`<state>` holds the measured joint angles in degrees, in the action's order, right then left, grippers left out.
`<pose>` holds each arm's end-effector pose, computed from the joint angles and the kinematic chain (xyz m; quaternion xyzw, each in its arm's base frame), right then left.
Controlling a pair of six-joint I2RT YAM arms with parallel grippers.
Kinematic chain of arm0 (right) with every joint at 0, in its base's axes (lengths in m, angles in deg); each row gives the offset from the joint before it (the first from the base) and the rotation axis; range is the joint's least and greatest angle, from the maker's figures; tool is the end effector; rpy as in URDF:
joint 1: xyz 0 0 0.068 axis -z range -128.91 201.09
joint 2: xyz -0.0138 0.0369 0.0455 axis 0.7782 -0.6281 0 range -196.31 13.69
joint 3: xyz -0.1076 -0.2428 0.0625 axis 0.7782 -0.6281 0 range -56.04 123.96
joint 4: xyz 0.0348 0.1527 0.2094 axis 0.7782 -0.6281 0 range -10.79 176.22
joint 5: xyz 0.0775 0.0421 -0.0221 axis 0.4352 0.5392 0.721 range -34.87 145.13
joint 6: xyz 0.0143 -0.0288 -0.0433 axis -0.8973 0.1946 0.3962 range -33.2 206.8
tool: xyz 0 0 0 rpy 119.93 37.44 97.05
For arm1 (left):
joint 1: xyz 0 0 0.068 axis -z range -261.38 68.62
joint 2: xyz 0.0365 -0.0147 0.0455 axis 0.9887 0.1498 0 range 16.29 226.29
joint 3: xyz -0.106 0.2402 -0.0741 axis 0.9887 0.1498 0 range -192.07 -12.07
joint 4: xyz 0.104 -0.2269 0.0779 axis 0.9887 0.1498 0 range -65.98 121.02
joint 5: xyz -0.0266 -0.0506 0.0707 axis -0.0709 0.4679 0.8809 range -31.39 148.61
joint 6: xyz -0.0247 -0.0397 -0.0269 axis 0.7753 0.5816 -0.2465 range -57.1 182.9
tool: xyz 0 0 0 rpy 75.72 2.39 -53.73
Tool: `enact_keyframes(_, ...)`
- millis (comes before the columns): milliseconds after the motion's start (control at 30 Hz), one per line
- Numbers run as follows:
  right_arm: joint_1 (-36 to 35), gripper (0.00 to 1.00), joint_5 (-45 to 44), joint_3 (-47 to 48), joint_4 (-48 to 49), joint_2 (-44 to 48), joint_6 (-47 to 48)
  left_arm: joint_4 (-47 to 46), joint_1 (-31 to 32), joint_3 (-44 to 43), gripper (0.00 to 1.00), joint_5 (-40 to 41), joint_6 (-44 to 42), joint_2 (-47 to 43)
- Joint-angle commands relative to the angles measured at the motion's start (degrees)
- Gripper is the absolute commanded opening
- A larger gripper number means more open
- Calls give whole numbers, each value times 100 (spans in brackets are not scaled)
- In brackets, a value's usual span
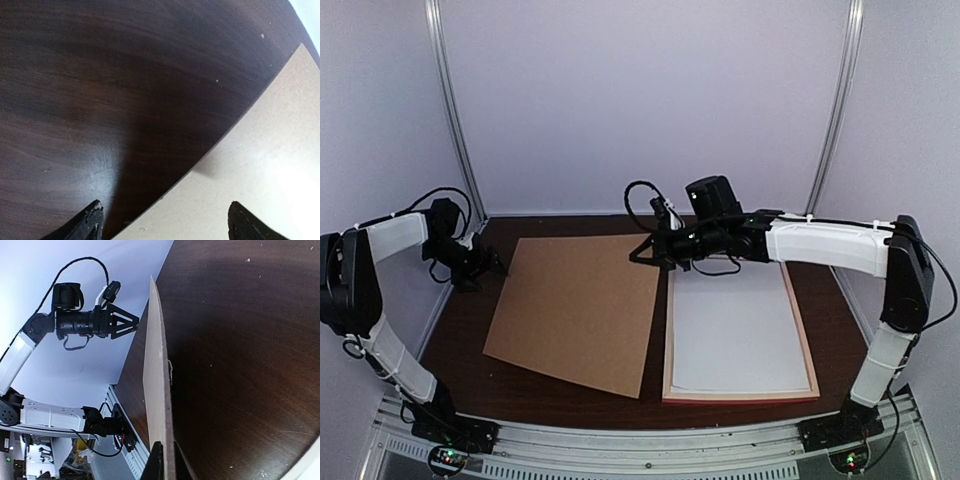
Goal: Put the photo into the frame
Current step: Turn over the backboard.
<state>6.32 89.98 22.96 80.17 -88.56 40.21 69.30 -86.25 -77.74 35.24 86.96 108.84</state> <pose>0.2802 0.3067 0.2793 -0.1382 0.8256 0.5255 0.1520 0.3101 0.0123 0.2184 -0.2112 0.9446 -0.2226 0.1164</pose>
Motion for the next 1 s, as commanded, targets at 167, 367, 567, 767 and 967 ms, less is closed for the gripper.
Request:
enact_keyframes(167,145,0,-1712,1359,-2319,914,2047,-89,327,-575,89,-512,873,-1018)
enact_keyframes(367,-17,0,-2446,1836,-2904,899,2809,-98,1089,-1208,89,-654,1649,-1358)
enact_keyframes(567,-526,0,-4000,2190,-3056,827,3813,-230,1675,-1632,89,-626,2121,-1348)
enact_keyframes(767,-620,0,-4443,2375,-2855,932,4156,-246,1794,-1806,89,-566,2209,-1325)
enact_keyframes(967,-803,0,-4695,2161,-2459,957,4577,-240,1800,-1868,89,-556,2226,-1316)
